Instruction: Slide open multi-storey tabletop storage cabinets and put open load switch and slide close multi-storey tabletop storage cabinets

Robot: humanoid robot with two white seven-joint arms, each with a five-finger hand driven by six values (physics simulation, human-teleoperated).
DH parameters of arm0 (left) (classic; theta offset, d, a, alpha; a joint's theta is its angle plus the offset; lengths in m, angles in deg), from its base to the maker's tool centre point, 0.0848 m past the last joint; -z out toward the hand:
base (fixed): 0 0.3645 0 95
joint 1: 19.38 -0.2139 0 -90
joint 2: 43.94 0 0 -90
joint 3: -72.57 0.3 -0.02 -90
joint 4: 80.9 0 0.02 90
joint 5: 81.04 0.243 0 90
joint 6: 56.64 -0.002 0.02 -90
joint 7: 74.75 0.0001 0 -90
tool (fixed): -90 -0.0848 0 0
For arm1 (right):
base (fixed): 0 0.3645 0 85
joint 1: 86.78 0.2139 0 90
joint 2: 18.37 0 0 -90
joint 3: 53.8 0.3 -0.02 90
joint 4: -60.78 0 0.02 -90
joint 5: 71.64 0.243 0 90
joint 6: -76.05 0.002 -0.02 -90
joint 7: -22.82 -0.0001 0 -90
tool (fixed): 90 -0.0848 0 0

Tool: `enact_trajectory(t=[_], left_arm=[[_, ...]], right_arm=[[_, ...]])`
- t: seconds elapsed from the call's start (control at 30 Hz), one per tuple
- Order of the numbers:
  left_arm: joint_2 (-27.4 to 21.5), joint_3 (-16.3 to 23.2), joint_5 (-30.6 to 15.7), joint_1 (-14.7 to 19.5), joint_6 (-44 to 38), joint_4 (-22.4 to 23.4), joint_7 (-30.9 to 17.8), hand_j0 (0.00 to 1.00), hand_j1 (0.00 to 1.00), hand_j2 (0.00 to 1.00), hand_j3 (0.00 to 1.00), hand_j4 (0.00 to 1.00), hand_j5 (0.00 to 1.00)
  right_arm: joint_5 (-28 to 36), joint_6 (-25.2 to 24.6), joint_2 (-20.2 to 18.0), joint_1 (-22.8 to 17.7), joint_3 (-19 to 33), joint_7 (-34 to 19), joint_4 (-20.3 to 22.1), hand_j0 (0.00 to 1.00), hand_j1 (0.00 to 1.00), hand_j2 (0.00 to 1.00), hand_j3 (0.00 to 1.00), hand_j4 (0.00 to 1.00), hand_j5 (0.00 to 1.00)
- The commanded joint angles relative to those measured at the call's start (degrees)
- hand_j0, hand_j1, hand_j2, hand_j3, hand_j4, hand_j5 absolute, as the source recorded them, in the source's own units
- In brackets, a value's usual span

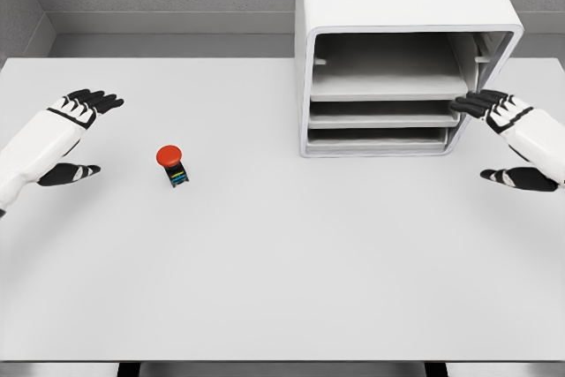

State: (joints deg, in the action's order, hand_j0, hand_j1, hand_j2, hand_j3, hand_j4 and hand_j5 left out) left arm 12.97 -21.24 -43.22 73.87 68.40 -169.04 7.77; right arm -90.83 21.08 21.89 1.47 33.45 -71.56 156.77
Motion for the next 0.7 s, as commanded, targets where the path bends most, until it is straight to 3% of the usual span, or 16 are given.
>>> enact_trajectory(t=[0.0, 0.13, 0.17, 0.2, 0.27, 0.37, 0.57, 0.67], left_arm=[[0.0, -0.1, -0.4, 0.1, 0.0, 0.0, -0.1, 1.0, 1.0, 1.0, 1.0, 1.0, 1.0], [0.1, 0.0, -0.4, 0.3, 0.0, -0.3, -0.3, 1.0, 1.0, 1.0, 1.0, 1.0, 1.0], [0.6, -0.1, -0.4, 0.7, 0.0, -0.5, -3.2, 1.0, 1.0, 1.0, 1.0, 1.0, 1.0], [1.6, -0.3, -0.4, 1.1, 0.0, -1.4, -10.7, 1.0, 1.0, 1.0, 1.0, 1.0, 1.0], [3.1, -1.0, -0.6, 2.6, 0.0, -2.8, -19.7, 1.0, 1.0, 1.0, 1.0, 1.0, 1.0], [4.1, -1.0, -0.7, 4.0, 0.0, -3.3, -27.5, 1.0, 1.0, 1.0, 1.0, 1.0, 1.0], [5.3, -1.1, -1.3, 6.6, 0.0, -5.1, -27.5, 1.0, 1.0, 1.0, 1.0, 1.0, 1.0], [9.1, -1.8, -1.4, 8.0, 0.0, -5.4, -27.5, 1.0, 1.0, 1.0, 1.0, 1.0, 1.0]], right_arm=[[-0.4, 0.0, -0.1, 0.0, -0.2, 0.1, 1.1, 1.0, 1.0, 1.0, 1.0, 1.0, 1.0], [-0.4, 0.0, -0.1, -0.7, 0.2, -0.1, 1.9, 1.0, 1.0, 1.0, 1.0, 1.0, 1.0], [-0.5, 0.0, -0.1, -0.7, 0.4, -0.1, 1.7, 1.0, 1.0, 1.0, 1.0, 1.0, 1.0], [-0.6, 0.0, -0.1, -0.7, 0.4, -0.2, 1.8, 1.0, 1.0, 1.0, 1.0, 1.0, 1.0], [-1.6, 0.0, -0.1, -1.1, 0.0, -0.1, 1.9, 1.0, 1.0, 1.0, 1.0, 1.0, 1.0], [-2.2, 0.0, -0.4, -2.1, 0.5, -0.1, 3.5, 1.0, 1.0, 1.0, 1.0, 1.0, 1.0], [-3.1, 0.0, -0.5, -1.2, 0.5, 0.0, 5.1, 1.0, 1.0, 1.0, 1.0, 1.0, 1.0], [-2.6, 0.0, -0.4, 0.1, 0.5, 0.0, 5.2, 1.0, 1.0, 1.0, 1.0, 1.0, 1.0]])
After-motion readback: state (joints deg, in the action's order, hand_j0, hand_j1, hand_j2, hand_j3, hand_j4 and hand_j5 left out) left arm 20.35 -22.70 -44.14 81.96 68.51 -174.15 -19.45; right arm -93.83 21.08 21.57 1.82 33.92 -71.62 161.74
